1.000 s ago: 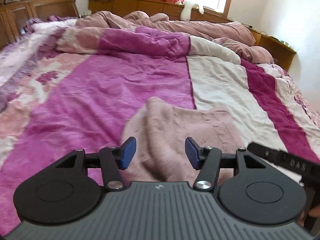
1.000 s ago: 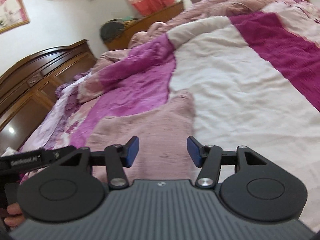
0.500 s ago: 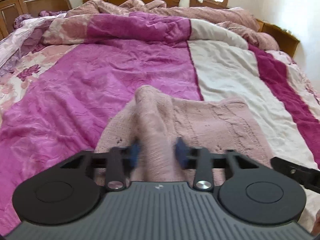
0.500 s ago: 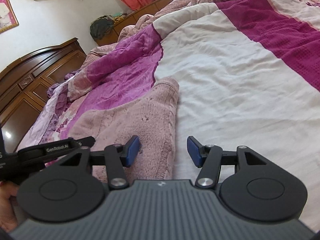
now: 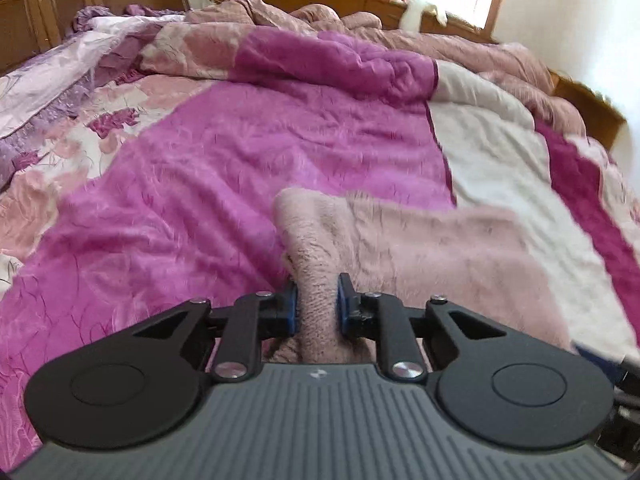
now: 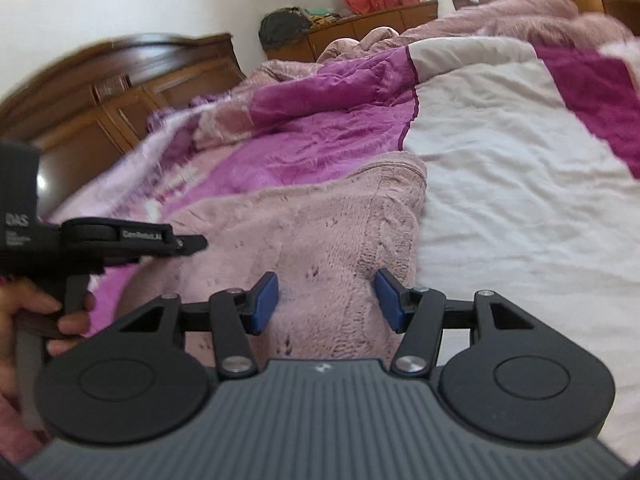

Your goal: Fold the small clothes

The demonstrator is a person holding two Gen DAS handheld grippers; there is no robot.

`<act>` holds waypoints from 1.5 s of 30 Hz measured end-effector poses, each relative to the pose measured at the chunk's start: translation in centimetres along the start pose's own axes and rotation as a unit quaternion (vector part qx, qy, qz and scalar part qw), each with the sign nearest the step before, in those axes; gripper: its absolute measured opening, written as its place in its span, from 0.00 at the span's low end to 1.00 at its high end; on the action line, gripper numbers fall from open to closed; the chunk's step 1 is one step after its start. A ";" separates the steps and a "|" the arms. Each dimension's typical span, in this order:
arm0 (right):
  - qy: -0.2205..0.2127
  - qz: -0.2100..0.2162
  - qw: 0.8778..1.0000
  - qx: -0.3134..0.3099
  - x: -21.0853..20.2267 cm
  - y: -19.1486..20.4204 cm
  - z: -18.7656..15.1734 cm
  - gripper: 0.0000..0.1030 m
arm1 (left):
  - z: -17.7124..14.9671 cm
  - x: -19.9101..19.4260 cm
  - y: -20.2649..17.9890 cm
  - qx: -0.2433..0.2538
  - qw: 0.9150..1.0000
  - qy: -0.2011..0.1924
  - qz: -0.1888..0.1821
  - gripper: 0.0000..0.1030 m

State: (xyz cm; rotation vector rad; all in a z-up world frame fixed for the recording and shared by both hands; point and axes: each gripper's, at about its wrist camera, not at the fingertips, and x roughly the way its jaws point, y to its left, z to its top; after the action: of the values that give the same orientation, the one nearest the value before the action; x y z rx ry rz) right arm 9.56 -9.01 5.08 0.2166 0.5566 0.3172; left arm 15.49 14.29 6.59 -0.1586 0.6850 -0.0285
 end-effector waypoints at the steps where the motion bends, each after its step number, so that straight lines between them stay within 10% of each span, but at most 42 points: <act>1: 0.001 -0.004 1.000 -0.008 0.1 0.2 -0.1 0.55 | -0.1 -0.1 0.0 0.005 1.000 -0.006 0.004 0.26; 12: 0.002 0.003 1.000 0.028 -1.5 -0.7 0.0 0.55 | -0.7 -4.8 -0.9 0.015 0.999 0.001 -0.032 0.59; 20: 0.013 0.002 1.000 0.017 -2.0 -0.5 -1.1 0.55 | -4.8 -4.8 -0.2 0.054 0.998 0.022 0.021 0.71; 28: 0.011 0.044 0.990 0.133 -2.1 -4.2 0.2 0.72 | -3.8 -4.5 1.5 -0.025 0.999 0.033 -0.024 0.72; 42: 0.083 0.122 0.961 0.232 4.6 -7.2 -0.4 0.73 | -3.9 -0.3 2.4 -0.132 0.984 0.055 -0.109 0.80; 45: 0.091 0.129 0.961 0.228 5.6 -6.7 0.4 0.67 | -4.0 0.1 2.3 -0.143 0.977 0.052 -0.150 0.63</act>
State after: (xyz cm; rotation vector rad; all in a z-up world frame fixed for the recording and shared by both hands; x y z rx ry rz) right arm 15.88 -13.29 0.84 0.7157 0.7831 0.4616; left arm 12.98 15.97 3.15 -0.5404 0.7631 -0.2304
